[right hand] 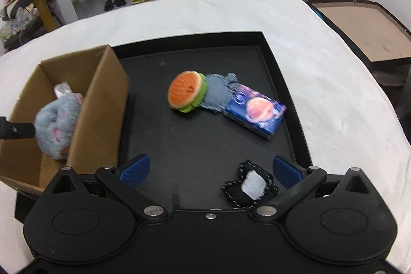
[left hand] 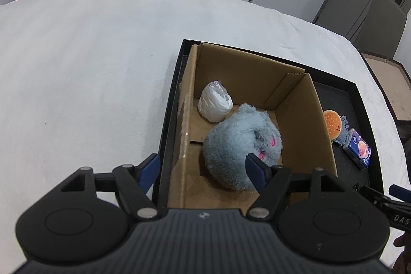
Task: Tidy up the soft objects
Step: 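Grasp the black-and-white plush patch with the right gripper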
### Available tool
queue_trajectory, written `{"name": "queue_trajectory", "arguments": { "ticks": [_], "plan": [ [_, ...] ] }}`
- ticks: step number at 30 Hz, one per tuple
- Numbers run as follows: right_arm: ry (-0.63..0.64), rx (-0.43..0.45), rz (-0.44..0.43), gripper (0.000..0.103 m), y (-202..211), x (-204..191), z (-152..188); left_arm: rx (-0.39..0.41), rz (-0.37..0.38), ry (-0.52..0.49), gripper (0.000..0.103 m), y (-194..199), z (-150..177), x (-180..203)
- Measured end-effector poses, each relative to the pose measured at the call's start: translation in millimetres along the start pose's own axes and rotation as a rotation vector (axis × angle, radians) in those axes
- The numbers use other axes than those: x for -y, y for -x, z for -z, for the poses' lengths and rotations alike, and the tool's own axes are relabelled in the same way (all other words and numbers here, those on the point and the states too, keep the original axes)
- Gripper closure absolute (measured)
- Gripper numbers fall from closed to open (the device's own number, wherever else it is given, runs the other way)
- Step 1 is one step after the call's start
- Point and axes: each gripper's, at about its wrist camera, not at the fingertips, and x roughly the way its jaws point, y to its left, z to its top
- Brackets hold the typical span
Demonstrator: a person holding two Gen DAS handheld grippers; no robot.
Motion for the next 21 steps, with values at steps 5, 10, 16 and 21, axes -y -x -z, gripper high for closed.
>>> {"name": "queue_trajectory", "arguments": {
  "ticks": [5, 10, 16, 21],
  "plan": [
    [-0.024, -0.03, 0.004, 0.0, -8.8, 10.9, 4.6, -0.012, 0.001, -0.018, 0.031, -0.9, 0.1, 6.4],
    [-0.058, -0.066, 0.017, 0.0, -23.1, 21.4, 10.8, -0.021, -0.007, -0.053, 0.025, -3.1, 0.1, 15.6],
    [-0.076, -0.097, 0.023, 0.0, -31.9, 29.2, 15.6, -0.032, -0.026, -0.084, 0.019, -6.9, 1.0, 23.6],
    [-0.089, -0.111, 0.029, 0.0, -38.7, 36.0, 17.2, -0.047, -0.042, -0.092, 0.018, -12.3, 0.9, 26.9]
  ]
}}
